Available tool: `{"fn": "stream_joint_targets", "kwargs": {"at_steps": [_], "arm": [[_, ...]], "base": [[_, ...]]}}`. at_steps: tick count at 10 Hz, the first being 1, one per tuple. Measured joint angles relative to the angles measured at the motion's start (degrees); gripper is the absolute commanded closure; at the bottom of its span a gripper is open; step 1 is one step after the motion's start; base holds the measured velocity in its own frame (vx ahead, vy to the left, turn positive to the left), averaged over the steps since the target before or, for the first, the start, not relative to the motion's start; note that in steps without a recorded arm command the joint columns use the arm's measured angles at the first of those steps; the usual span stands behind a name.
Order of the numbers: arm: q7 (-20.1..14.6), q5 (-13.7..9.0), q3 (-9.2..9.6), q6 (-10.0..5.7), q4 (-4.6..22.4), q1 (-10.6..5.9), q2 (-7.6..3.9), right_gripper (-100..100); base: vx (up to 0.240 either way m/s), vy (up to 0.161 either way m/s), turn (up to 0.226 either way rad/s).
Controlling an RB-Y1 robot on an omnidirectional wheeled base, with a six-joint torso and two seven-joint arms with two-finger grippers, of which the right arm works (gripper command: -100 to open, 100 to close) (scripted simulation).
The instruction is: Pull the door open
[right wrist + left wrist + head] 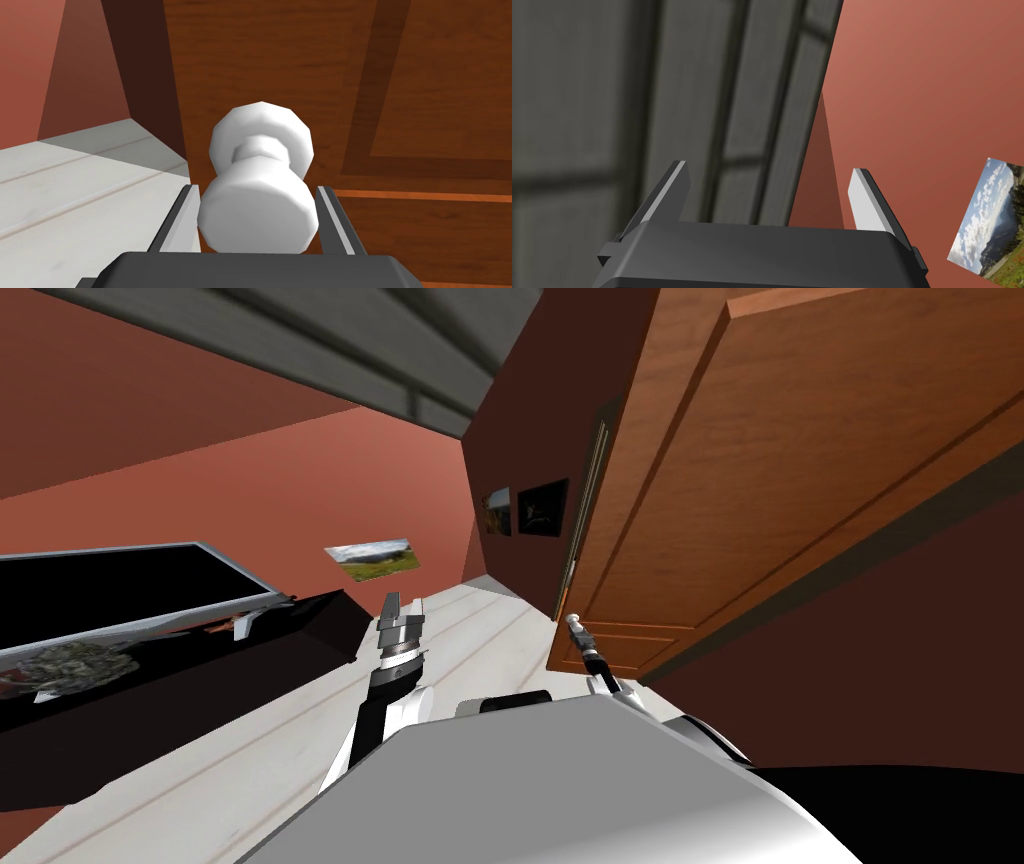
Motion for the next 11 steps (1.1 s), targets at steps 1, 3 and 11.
{"fn": "stream_joint_targets", "kwargs": {"at_steps": [1, 3, 11], "arm": [[-0.7, 0.4, 0.52, -0.38, 0.0, 0.05, -0.35, 100], [-2.2, 1.3, 1.85, -0.91, -1.2, 1.11, -1.32, 100], [-7.4, 4.5, 6.27, -6.37, -0.3, 3.85, -4.25, 100]], "base": [[-0.203, -0.055, 0.083], [-0.232, -0.021, 0.07], [-0.102, -0.024, 0.009]]}}
